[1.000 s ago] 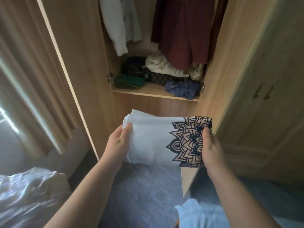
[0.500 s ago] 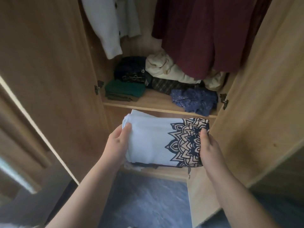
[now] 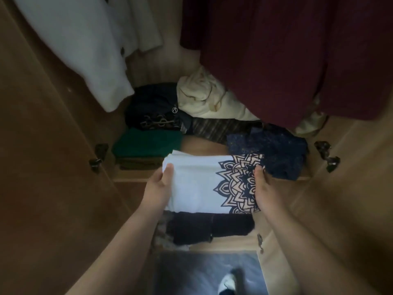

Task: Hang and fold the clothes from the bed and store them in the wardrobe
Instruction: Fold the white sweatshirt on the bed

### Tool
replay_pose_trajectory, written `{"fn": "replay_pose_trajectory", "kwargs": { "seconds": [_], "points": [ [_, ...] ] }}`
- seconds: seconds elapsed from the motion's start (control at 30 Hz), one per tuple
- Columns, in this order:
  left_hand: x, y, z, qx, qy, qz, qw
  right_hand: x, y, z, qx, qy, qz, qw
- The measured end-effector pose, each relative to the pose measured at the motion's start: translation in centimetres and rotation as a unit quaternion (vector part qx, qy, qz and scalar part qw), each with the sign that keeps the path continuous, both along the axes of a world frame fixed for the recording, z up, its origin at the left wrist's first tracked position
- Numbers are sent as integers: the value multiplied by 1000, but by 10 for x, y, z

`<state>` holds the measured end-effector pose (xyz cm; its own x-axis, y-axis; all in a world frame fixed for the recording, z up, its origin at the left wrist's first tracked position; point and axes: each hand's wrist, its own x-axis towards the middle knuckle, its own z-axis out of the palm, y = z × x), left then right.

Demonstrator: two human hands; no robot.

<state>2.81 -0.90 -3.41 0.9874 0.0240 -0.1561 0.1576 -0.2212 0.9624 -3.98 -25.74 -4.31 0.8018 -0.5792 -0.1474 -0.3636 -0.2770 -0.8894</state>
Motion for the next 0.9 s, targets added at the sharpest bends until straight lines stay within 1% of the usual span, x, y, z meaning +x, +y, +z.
{"fn": "replay_pose_trajectory", "kwargs": {
  "seconds": [0.1, 0.2, 0.27, 0.33, 0.4, 0.43, 0.5, 0.53, 0.6, 0.63, 0.7, 0.73, 0.77, 0.8, 0.9],
  "points": [
    [53, -20, -11, 16, -10, 10, 1000, 51, -16, -6, -35, -6, 12, 999],
    [106, -41, -21, 72, -26, 6, 997, 103, -37, -12, -93, 4, 34, 995],
    [140, -52, -32, 124, -21, 5, 992, 138, -51, -20, -146, 18, 57, 987],
    [165, -58, -48, 179, -10, 5, 984, 167, -62, -34, -218, 58, 76, 971],
    [181, -61, -64, 241, 2, 4, 971, 188, -70, -51, -279, 117, 99, 948],
    [184, -61, -71, 265, 15, 9, 964, 194, -73, -57, -294, 141, 106, 940],
    [184, -62, -77, 293, 36, 21, 955, 200, -80, -62, -283, 157, 113, 940],
    [182, -61, -78, 315, 17, 30, 948, 201, -83, -60, -281, 151, 116, 941],
    [177, -58, -73, 390, -88, 36, 916, 199, -87, -49, -318, 102, 120, 935],
    [175, -58, -68, 423, -153, 24, 893, 196, -86, -41, -346, 47, 126, 928],
    [173, -64, -61, 475, -250, -37, 843, 194, -76, -27, -399, -93, 158, 899],
    [169, -70, -60, 500, -277, -76, 817, 194, -67, -23, -419, -141, 184, 878],
    [164, -79, -62, 522, -289, -115, 794, 195, -58, -25, -434, -159, 219, 860],
    [159, -86, -68, 538, -293, -149, 776, 196, -51, -32, -449, -150, 253, 844],
    [150, -96, -95, 565, -278, -205, 749, 195, -40, -66, -503, -41, 302, 809]
  ]
}}
